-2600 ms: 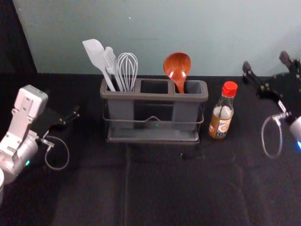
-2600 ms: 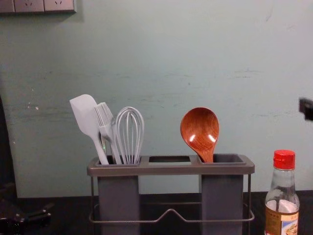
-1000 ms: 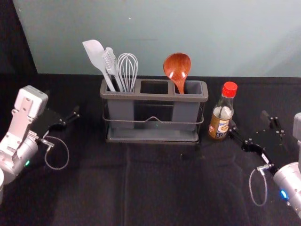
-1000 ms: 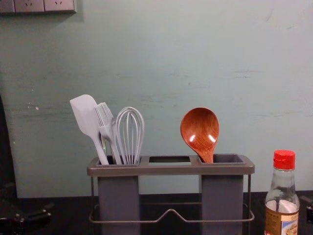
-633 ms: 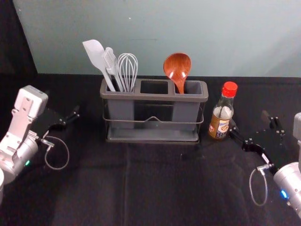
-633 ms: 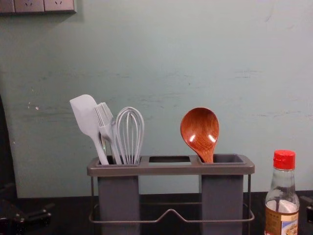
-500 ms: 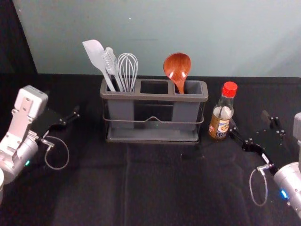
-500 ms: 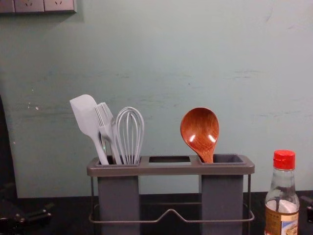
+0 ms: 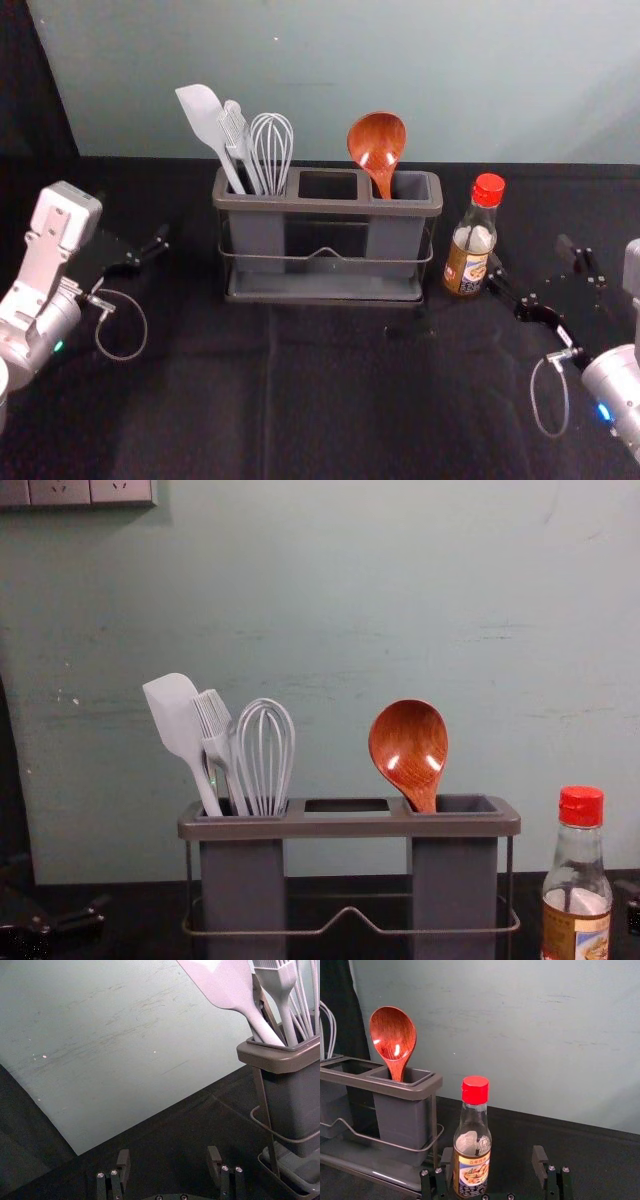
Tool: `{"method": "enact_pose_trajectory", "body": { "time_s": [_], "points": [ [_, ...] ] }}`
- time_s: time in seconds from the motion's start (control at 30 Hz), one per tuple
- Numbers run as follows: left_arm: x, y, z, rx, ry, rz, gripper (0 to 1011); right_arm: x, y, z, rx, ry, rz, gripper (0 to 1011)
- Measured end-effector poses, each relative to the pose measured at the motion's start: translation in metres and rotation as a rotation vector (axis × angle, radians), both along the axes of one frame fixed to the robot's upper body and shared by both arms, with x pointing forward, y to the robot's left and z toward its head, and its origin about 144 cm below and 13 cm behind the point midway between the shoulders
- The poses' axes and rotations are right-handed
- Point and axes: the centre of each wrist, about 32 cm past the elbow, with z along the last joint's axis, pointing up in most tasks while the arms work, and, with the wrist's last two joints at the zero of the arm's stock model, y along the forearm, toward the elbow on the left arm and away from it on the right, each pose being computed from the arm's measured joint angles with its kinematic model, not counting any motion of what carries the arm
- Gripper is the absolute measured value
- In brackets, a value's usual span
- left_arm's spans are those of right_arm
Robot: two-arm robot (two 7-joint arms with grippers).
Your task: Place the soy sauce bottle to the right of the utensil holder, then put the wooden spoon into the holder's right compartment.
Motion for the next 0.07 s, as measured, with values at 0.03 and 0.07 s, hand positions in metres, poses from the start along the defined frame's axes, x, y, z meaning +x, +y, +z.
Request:
{"method": "enact_pose_trajectory", "body": {
  "time_s": [0.03, 0.07],
  "points": [
    [0.0, 0.0, 0.0, 0.0, 0.0, 0.0, 1005, 0.0, 0.0, 0.0, 0.0, 0.0, 0.0, 1003],
    [0.0, 0.0, 0.0, 0.0, 0.0, 0.0, 1005, 0.0, 0.0, 0.0, 0.0, 0.0, 0.0, 1002]
  ]
}}
